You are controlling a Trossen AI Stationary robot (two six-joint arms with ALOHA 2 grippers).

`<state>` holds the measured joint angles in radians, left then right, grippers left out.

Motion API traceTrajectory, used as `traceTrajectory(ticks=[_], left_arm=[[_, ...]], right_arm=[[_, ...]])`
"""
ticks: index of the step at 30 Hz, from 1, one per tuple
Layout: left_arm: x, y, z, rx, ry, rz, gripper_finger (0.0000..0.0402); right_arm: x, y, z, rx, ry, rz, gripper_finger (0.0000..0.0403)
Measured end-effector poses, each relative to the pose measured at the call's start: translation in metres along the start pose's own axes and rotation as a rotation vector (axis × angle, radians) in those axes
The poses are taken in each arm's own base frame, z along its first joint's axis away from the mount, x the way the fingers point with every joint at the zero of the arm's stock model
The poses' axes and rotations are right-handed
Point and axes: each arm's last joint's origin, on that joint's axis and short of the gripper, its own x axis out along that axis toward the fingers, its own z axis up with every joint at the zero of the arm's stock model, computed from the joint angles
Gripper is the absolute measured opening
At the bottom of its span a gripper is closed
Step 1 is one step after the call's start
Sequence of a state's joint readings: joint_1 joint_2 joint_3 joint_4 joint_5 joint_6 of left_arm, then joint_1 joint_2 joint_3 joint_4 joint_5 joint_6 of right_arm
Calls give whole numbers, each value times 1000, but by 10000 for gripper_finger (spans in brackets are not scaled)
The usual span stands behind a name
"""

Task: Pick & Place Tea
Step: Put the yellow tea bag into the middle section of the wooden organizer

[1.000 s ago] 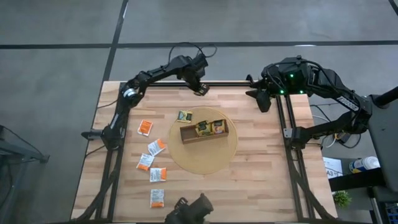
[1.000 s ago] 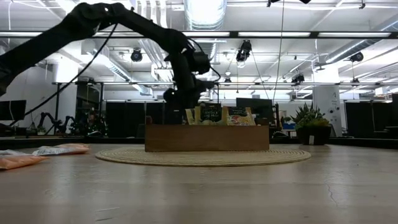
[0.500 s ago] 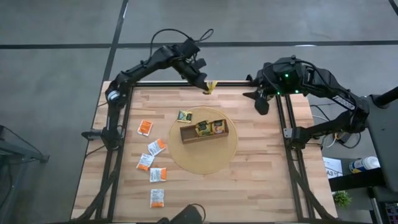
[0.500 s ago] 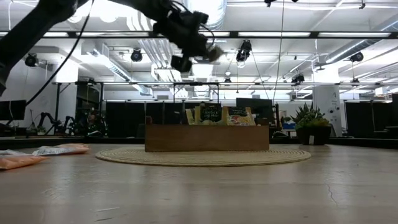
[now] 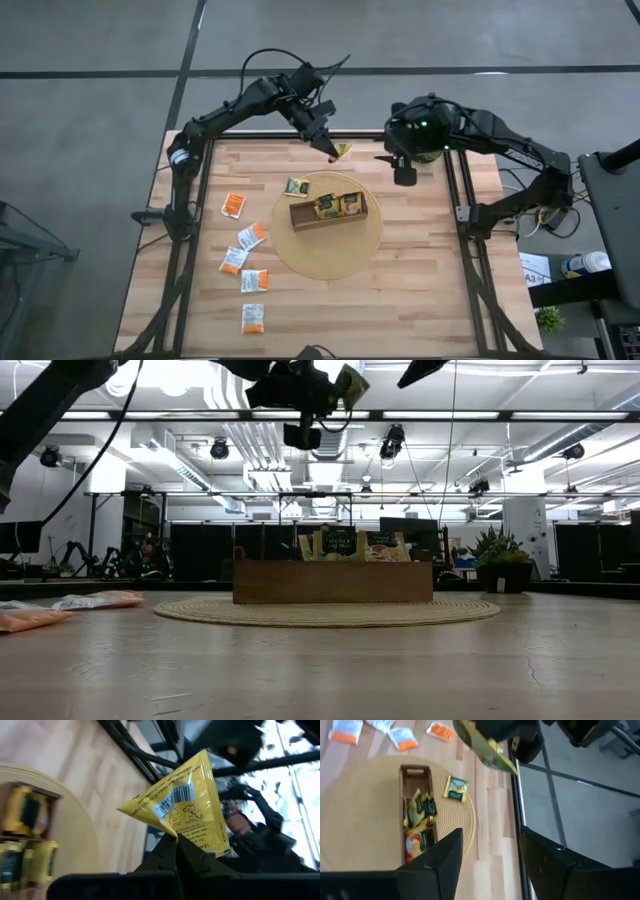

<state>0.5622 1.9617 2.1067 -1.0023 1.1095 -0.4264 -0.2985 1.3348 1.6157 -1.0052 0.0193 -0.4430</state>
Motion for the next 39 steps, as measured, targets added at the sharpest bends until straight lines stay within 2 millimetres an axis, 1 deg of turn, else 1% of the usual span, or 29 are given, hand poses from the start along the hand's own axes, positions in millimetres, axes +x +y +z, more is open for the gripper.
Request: traceTrajectory(ticks=[3, 6, 9, 16, 23, 33, 37, 39], left_arm=[[4, -3, -2, -3, 20, -24, 0], [7, -4, -2, -14, 29, -31, 0], [7, -4, -3, -15, 35, -40, 0], [8, -4, -3, -31, 37, -40, 0], [9, -5, -3, -31, 42, -48, 0], [15, -8, -5, -27, 67, -69, 0], [16, -8, -6, -27, 69, -70, 0], [16, -8, -6, -27, 69, -71, 0]], right_arm=[[9, -1, 2, -48, 19, 10, 194], [13, -2, 8, -84, 14, 13, 194], [14, -3, 18, -99, -4, 12, 194], [6, -2, 39, -138, -71, 11, 194], [16, 9, 51, -214, -76, 50, 194], [34, 10, 55, -255, -39, 59, 194], [37, 10, 55, -261, -33, 61, 192], [37, 10, 55, -263, -35, 58, 182]])
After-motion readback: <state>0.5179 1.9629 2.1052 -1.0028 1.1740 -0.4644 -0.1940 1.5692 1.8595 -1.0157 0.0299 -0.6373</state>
